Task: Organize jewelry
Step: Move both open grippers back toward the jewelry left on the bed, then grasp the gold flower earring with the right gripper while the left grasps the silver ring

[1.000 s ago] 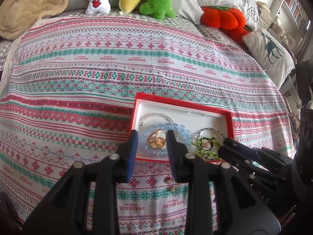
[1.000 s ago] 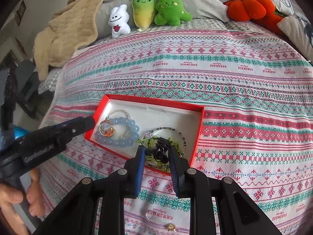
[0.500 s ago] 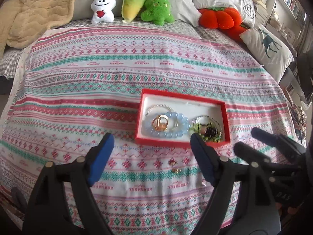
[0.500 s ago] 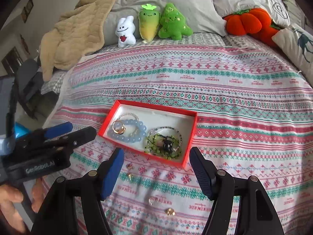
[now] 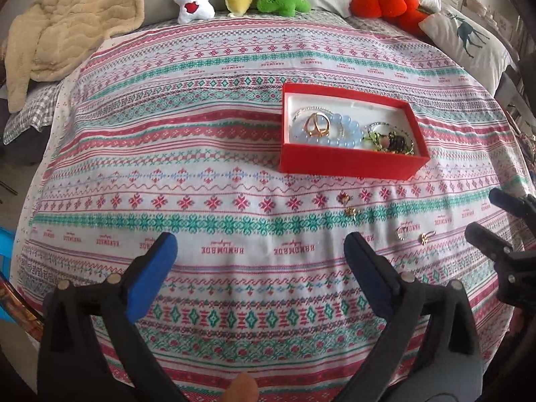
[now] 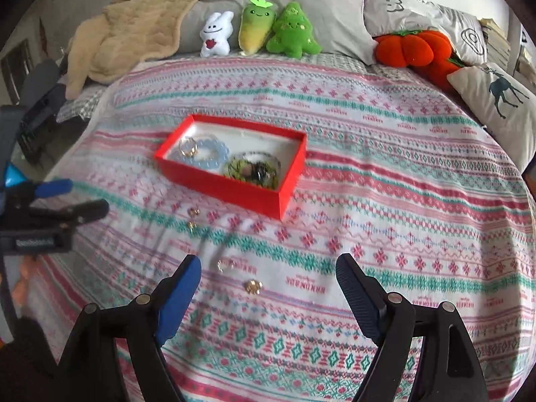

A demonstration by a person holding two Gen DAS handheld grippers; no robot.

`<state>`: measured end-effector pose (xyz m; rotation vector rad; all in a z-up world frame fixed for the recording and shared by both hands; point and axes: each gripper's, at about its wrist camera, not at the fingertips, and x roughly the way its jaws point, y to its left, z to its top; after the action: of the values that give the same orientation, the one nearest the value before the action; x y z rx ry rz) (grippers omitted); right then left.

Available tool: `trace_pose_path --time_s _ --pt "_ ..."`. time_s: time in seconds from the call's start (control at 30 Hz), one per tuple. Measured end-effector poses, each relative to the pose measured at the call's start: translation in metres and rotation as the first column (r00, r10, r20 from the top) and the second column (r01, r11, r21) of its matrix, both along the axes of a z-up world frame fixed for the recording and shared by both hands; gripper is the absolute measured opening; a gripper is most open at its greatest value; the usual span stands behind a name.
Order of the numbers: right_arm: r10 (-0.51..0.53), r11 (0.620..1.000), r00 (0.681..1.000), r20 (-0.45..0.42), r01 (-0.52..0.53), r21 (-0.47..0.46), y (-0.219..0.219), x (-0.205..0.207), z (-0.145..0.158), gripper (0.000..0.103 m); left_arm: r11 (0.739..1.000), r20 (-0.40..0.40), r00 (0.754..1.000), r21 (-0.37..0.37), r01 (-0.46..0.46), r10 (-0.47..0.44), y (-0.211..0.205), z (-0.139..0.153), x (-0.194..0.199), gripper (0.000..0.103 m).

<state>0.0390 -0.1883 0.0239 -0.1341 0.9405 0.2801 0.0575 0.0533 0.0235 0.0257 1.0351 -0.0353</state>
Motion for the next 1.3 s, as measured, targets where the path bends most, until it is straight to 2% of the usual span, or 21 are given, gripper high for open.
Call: trace_pose_path --time_s 0.17,0.23,0.37,0.5,0.7,0.83,0.9,0.97,1.17,1.27,1.3 --pt "0.036 0.999 0.999 -0.03 -0.037 -0.038 -0.002 -0.009 -0.031 0.084 0.997 0.005 0.997 0.012 0.076 -0.076 -0.009 -0.02 -0.011 0.1" --pt "0.052 0.997 0.997 -0.05 -0.055 -0.055 -0.001 -0.009 -0.044 0.084 0.992 -0.004 0.992 0.017 0.123 -0.123 -0.014 -0.031 -0.013 0.1" --pt "0.072 0.996 0.993 -0.093 -0.077 -0.049 -0.003 -0.007 -0.063 0.084 0.988 -0.046 0.987 0.011 0.154 -0.153 -0.019 -0.053 -0.012 0.1" --pt "0.101 0.995 0.989 -0.108 -0.103 -0.01 -0.002 -0.005 -0.071 0.084 0.981 -0.068 0.978 -0.019 0.195 -0.196 -0.03 -0.066 -0.012 0.1" --pt "0.137 0.991 0.986 -0.099 -0.137 0.011 -0.004 -0.003 -0.083 0.084 0.96 -0.068 0.958 -0.005 0.28 -0.28 -0.049 -0.068 -0.017 0.1" --pt "0.155 0.988 0.984 -0.089 -0.153 0.029 -0.007 0.005 -0.085 0.083 0.95 -0.112 0.944 0.01 0.312 -0.31 -0.059 -0.075 -0.014 0.1" --pt "0.164 0.986 0.984 -0.075 -0.164 0.008 -0.005 0.007 -0.085 0.079 0.948 -0.114 0.942 0.009 0.319 -0.316 -0.061 -0.076 -0.014 0.1" --pt "0.18 0.984 0.982 -0.06 -0.18 -0.004 -0.002 0.007 -0.084 0.064 0.947 -0.116 0.941 0.004 0.321 -0.318 -0.061 -0.076 -0.013 0.1" --pt "0.215 0.977 0.975 -0.048 -0.215 0.012 0.002 0.006 -0.08 0.03 0.94 -0.107 0.934 -0.023 0.339 -0.34 -0.072 -0.076 -0.01 0.1" --pt "0.237 0.971 0.97 -0.052 -0.236 0.019 0.004 0.005 -0.08 0.015 0.933 -0.102 0.928 -0.038 0.357 -0.359 -0.081 -0.076 -0.01 0.1" --pt "0.241 0.971 0.969 -0.054 -0.24 0.02 0.004 0.005 -0.08 0.015 0.931 -0.1 0.926 -0.048 0.362 -0.365 -0.087 -0.077 -0.008 0.1"
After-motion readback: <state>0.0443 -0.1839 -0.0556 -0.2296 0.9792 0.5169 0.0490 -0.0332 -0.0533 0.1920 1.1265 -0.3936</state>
